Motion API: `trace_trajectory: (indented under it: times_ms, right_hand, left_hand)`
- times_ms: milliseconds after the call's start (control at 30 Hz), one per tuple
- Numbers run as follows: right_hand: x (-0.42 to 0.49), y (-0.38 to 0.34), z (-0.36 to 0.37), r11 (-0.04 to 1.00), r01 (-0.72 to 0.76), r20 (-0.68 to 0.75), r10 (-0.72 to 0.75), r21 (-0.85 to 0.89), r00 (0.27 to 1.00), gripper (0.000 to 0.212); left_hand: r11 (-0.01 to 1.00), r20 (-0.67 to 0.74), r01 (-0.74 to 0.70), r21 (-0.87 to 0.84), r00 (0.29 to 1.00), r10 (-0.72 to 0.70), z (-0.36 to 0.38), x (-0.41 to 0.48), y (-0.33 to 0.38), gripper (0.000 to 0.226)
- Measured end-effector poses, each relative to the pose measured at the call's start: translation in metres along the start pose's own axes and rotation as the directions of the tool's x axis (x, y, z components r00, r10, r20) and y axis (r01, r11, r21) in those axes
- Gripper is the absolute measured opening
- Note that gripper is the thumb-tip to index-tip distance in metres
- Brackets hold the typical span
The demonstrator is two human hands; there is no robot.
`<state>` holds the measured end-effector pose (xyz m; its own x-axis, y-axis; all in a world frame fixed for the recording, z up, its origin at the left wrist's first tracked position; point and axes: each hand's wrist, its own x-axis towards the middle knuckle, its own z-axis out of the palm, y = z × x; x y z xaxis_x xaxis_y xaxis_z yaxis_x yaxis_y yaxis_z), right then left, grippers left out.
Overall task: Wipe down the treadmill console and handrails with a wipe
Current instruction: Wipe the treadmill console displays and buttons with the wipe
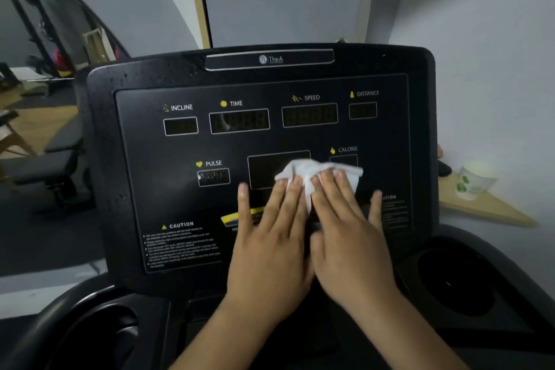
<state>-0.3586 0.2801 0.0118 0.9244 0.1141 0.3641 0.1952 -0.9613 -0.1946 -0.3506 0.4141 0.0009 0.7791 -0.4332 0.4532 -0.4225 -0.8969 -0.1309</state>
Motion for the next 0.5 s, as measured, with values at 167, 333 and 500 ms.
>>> trace_trajectory:
  times_ms: [167,333,500]
  right_hand:
    - [-0.019,-0.010,0.011,0.998,0.057,0.005,-0.057,0.013,0.998,0.074]
    - [0.018,-0.018,-0.002,0.998,0.063,-0.057,-0.064,-0.013,0.996,0.068]
    - [-0.025,-0.032,0.032,0.998,0.067,-0.050,-0.067,-0.002,0.997,0.070]
  left_hand:
    - [0.999,0.039,-0.025,0.027,0.999,0.024,0.002,-0.019,-0.010,0.067]
    - [0.995,-0.012,0.071,0.067,0.997,-0.070,-0.012,0.003,-0.027,0.068]
    - [1.000,0.029,0.025,-0.004,0.999,-0.025,0.006,-0.044,-0.021,0.068]
